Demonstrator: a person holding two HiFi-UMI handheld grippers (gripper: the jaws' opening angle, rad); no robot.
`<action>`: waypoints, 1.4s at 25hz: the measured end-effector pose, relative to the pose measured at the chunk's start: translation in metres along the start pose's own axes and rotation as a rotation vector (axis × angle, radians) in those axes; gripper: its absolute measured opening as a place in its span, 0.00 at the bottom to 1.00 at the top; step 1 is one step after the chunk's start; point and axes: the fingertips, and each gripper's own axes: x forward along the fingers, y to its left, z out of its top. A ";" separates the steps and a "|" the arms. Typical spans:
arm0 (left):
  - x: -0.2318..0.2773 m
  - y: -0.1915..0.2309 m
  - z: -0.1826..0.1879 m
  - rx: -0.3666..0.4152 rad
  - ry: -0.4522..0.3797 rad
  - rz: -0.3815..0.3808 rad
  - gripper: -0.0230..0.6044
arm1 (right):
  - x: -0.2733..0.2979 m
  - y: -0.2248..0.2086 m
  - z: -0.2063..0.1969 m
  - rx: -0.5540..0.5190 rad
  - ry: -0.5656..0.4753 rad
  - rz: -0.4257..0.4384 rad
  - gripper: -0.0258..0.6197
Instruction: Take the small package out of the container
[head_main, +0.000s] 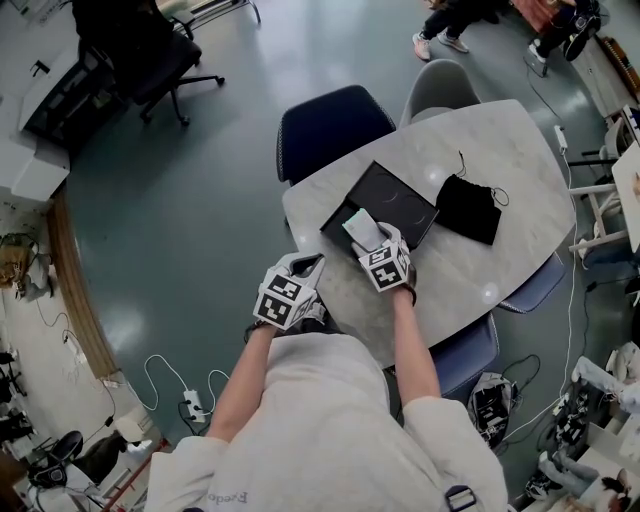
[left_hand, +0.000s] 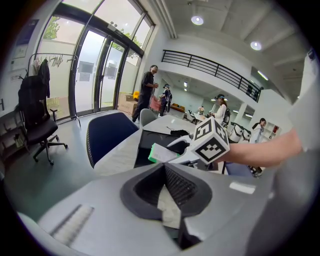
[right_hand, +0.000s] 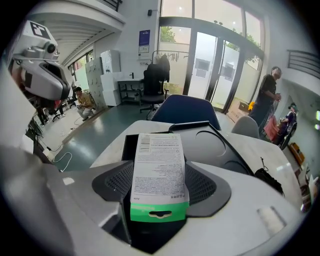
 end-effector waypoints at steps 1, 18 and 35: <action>0.000 -0.001 0.000 0.004 0.001 -0.002 0.12 | -0.002 0.000 0.003 0.003 -0.009 -0.004 0.55; 0.006 -0.018 0.007 0.053 -0.022 -0.034 0.12 | -0.038 0.009 0.026 0.123 -0.171 -0.097 0.55; 0.007 -0.022 0.012 0.056 -0.048 -0.061 0.12 | -0.079 0.026 0.049 0.193 -0.309 -0.162 0.55</action>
